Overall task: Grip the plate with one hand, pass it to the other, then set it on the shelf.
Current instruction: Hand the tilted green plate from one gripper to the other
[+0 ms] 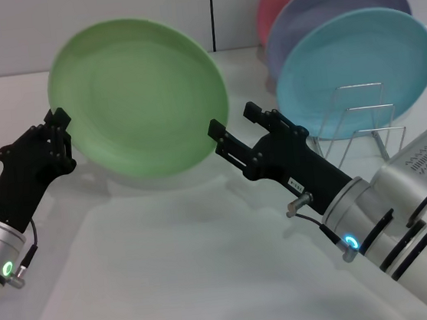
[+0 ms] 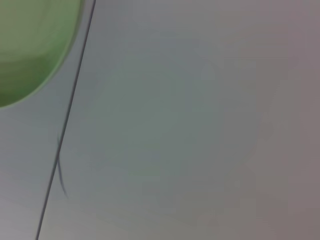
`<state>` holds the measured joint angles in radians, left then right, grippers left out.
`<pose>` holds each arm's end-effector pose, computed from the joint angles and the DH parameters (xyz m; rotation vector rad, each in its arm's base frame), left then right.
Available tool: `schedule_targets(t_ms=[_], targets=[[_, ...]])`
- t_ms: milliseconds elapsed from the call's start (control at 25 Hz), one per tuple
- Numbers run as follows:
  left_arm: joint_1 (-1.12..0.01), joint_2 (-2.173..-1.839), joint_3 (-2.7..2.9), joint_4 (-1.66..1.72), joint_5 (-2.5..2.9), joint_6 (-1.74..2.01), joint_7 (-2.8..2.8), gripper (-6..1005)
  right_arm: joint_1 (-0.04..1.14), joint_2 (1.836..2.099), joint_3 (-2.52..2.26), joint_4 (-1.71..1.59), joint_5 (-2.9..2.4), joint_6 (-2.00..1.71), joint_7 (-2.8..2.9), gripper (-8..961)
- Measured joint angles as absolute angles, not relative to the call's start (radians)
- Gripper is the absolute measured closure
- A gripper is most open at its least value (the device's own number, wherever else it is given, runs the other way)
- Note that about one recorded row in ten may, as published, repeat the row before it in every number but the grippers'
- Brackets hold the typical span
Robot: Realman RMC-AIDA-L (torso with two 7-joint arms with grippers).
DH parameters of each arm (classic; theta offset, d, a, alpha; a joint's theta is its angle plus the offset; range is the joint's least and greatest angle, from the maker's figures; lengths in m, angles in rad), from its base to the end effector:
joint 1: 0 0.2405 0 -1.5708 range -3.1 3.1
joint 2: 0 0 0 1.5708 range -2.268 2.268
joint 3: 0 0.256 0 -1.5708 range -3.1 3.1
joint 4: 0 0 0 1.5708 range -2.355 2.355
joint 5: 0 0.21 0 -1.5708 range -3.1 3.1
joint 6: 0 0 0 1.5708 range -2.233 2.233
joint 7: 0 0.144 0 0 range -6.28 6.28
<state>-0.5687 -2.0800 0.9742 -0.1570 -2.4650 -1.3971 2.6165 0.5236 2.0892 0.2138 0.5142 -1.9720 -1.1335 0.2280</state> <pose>-0.2991 0.3216 -0.0344 -1.7948 -0.6968 -1.0134 0.2101 0.3003 -0.1195 -2.0160 0.7072 1.0779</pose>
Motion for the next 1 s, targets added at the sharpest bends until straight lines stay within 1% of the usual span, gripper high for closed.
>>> schedule_targets(t_ms=[160,320,520,1000], targets=[[-0.578,-2.08,0.93,-0.195,-2.443,-1.397,2.681,967,0.521,2.089,0.213,0.518,-1.97,-1.126,0.228,234],[-0.573,-2.08,0.66,-0.255,-2.192,-1.394,2.833,967,0.516,2.089,0.222,0.513,-1.966,-1.094,0.24,234],[-0.554,-2.08,0.485,-0.273,-2.022,-1.369,2.894,967,0.515,2.089,0.233,0.507,-1.966,-1.083,0.243,235],[-0.546,-2.08,0.354,-0.258,-1.997,-1.257,2.927,967,0.514,2.086,0.238,0.501,-1.965,-1.066,0.243,238]])
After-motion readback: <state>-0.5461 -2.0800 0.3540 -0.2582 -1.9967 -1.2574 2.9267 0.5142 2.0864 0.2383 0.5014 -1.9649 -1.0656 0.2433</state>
